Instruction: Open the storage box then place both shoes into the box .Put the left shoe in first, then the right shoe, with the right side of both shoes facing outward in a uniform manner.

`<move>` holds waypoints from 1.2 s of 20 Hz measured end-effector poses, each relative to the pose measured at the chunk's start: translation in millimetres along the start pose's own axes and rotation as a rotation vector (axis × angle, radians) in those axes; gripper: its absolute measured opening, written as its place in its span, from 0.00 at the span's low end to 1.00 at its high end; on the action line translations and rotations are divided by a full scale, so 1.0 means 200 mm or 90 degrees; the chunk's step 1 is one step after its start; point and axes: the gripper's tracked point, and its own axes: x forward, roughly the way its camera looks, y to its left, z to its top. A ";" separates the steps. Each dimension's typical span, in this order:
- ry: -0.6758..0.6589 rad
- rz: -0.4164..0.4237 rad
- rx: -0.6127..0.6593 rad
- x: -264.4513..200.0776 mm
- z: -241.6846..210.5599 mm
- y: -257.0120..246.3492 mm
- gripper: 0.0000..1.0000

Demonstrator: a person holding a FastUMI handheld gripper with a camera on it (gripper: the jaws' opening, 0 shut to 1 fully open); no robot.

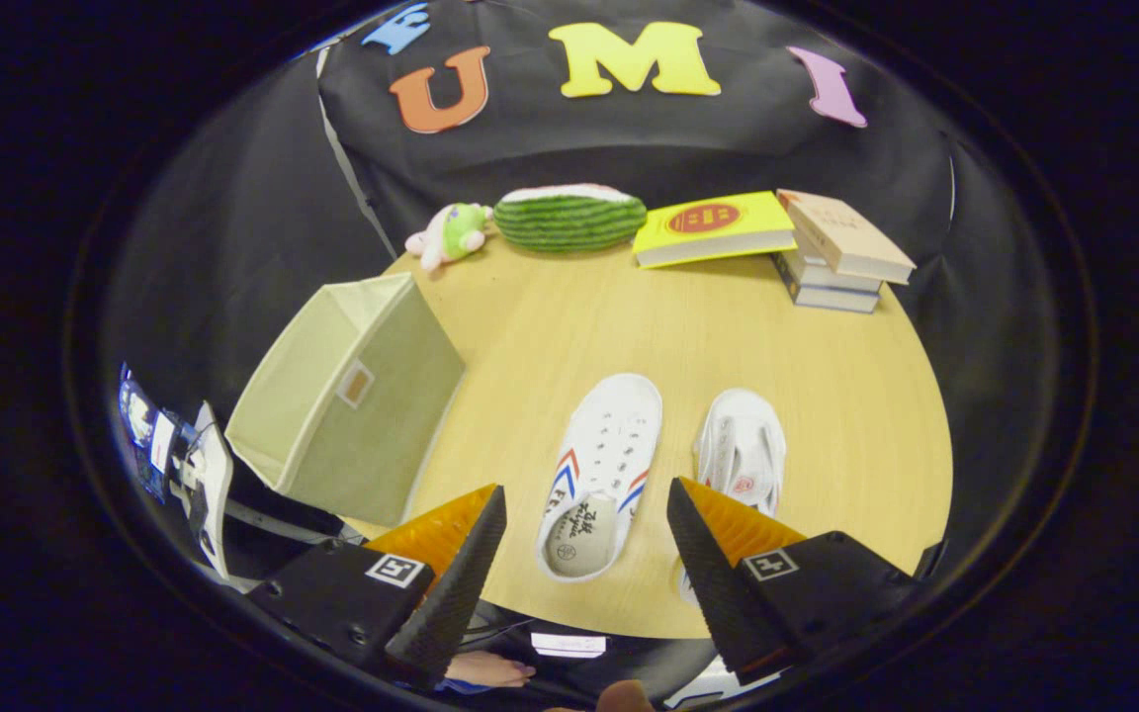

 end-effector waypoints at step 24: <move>0.190 0.073 0.123 0.52 -0.20 -0.12 0.46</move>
